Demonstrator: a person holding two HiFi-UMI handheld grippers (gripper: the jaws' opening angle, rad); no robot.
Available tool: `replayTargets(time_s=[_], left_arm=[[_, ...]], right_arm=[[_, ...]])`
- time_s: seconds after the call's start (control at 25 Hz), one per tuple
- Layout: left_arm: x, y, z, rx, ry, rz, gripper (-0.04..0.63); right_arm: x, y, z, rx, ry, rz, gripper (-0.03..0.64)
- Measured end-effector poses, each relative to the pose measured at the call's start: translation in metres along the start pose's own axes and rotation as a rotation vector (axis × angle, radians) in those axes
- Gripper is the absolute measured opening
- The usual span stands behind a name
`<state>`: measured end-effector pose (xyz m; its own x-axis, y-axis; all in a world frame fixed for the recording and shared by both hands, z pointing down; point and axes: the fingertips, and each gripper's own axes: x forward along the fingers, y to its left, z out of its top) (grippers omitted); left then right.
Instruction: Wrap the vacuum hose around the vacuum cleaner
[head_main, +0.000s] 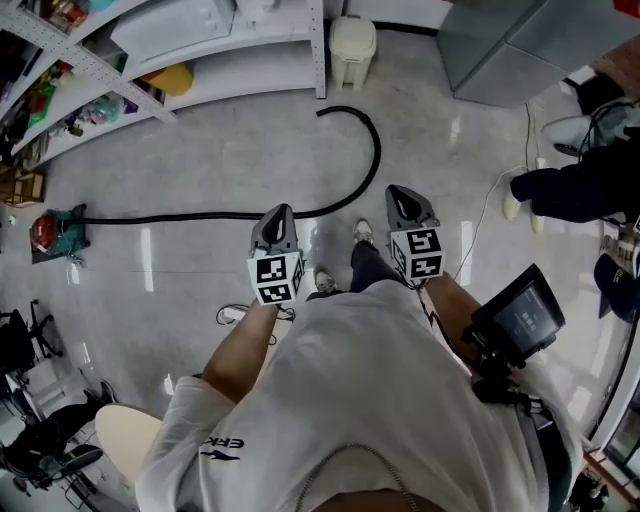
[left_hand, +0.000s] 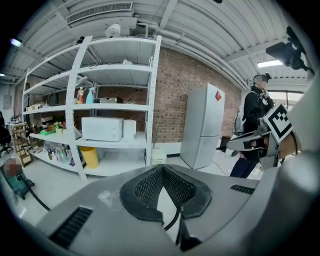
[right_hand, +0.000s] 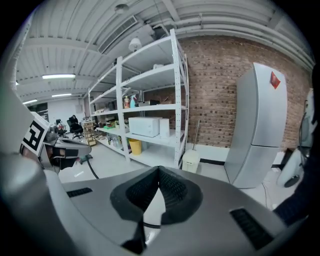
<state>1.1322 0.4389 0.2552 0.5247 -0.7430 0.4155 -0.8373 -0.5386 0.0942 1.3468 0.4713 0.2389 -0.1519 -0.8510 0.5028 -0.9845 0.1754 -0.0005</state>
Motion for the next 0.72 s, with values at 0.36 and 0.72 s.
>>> replayTargets(time_s=[0.36,0.72], left_arm=[[0.110,0.020,-0.025,0.072,0.177,0.054,0.003],[0.194,0.054,-0.081,0.075,0.361,0.133,0.003]], right_arm=[[0.106,-0.058,-0.032,-0.073,0.143,0.121,0.002],[0.208,-0.086,-0.085,-0.137,0.295,0.284,0.002]])
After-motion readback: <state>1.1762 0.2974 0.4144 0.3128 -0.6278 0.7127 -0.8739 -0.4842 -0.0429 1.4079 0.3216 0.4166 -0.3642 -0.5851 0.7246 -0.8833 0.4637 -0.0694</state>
